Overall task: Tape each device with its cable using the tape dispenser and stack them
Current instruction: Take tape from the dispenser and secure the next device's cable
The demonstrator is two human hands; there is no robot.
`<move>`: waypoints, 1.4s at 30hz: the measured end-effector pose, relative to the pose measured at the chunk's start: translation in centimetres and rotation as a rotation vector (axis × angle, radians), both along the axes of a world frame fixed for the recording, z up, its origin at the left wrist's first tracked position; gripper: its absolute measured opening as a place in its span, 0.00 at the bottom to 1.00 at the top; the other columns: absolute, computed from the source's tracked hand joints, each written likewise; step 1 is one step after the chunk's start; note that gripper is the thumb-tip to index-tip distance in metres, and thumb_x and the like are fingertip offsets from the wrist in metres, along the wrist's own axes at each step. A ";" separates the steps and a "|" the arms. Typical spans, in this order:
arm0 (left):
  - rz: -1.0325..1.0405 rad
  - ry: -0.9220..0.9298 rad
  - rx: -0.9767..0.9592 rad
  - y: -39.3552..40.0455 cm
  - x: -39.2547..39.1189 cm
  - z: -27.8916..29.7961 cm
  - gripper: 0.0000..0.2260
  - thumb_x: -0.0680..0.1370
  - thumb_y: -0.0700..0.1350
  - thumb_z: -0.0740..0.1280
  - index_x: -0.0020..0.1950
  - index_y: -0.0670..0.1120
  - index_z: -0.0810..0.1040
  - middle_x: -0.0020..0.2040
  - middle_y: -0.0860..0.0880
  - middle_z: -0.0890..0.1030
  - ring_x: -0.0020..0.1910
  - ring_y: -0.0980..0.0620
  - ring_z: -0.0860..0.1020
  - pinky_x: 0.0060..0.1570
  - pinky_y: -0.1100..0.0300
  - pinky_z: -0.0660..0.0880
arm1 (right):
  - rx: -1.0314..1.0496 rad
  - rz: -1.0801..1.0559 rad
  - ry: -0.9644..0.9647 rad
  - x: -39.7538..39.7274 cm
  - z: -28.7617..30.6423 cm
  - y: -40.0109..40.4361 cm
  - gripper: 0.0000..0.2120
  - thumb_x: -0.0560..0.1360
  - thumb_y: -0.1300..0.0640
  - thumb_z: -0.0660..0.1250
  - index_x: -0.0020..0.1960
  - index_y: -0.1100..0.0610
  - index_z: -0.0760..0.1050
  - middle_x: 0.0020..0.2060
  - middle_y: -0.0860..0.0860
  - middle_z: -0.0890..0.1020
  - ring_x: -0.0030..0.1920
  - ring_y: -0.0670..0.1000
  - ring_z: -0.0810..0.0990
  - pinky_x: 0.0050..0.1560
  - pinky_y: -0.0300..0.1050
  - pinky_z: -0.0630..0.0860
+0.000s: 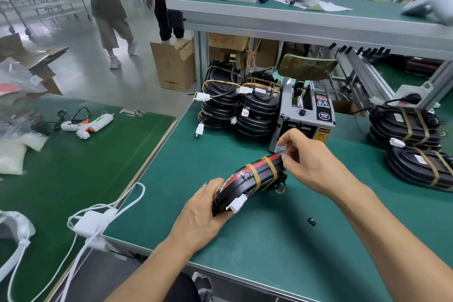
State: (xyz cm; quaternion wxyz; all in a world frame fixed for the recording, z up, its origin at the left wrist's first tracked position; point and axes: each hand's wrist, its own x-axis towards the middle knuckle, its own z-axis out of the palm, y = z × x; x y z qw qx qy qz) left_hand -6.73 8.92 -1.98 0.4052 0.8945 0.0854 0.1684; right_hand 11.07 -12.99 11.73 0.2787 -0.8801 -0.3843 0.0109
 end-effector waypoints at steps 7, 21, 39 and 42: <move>-0.005 -0.005 0.009 0.0 0.1 -0.1 0.19 0.78 0.64 0.71 0.65 0.61 0.71 0.51 0.59 0.78 0.50 0.56 0.77 0.51 0.58 0.76 | -0.025 -0.034 0.057 0.3 0.2 -0.3 0.10 0.80 0.57 0.65 0.57 0.45 0.69 0.38 0.46 0.82 0.41 0.45 0.79 0.44 0.51 0.78; -0.014 0.003 -0.009 -0.1 -0.1 0.3 0.22 0.78 0.67 0.69 0.66 0.58 0.73 0.52 0.56 0.79 0.52 0.50 0.77 0.54 0.50 0.78 | 0.224 -0.114 0.551 2.3 -1.7 -1.3 0.12 0.79 0.50 0.73 0.61 0.48 0.77 0.34 0.52 0.77 0.33 0.47 0.72 0.40 0.44 0.69; 0.015 0.026 -0.013 -0.1 -0.2 0.6 0.20 0.77 0.67 0.71 0.65 0.62 0.72 0.52 0.59 0.80 0.51 0.57 0.78 0.53 0.61 0.75 | 0.663 -0.287 0.592 -0.4 -6.1 0.9 0.11 0.83 0.51 0.66 0.49 0.47 0.87 0.31 0.46 0.77 0.31 0.42 0.70 0.35 0.34 0.68; -0.003 0.011 -0.016 -0.2 -0.2 0.7 0.22 0.77 0.73 0.67 0.62 0.61 0.73 0.51 0.58 0.79 0.50 0.55 0.77 0.52 0.57 0.77 | 0.674 -0.370 0.569 -1.2 -6.3 1.2 0.19 0.83 0.42 0.61 0.43 0.48 0.85 0.32 0.41 0.77 0.33 0.42 0.71 0.38 0.38 0.68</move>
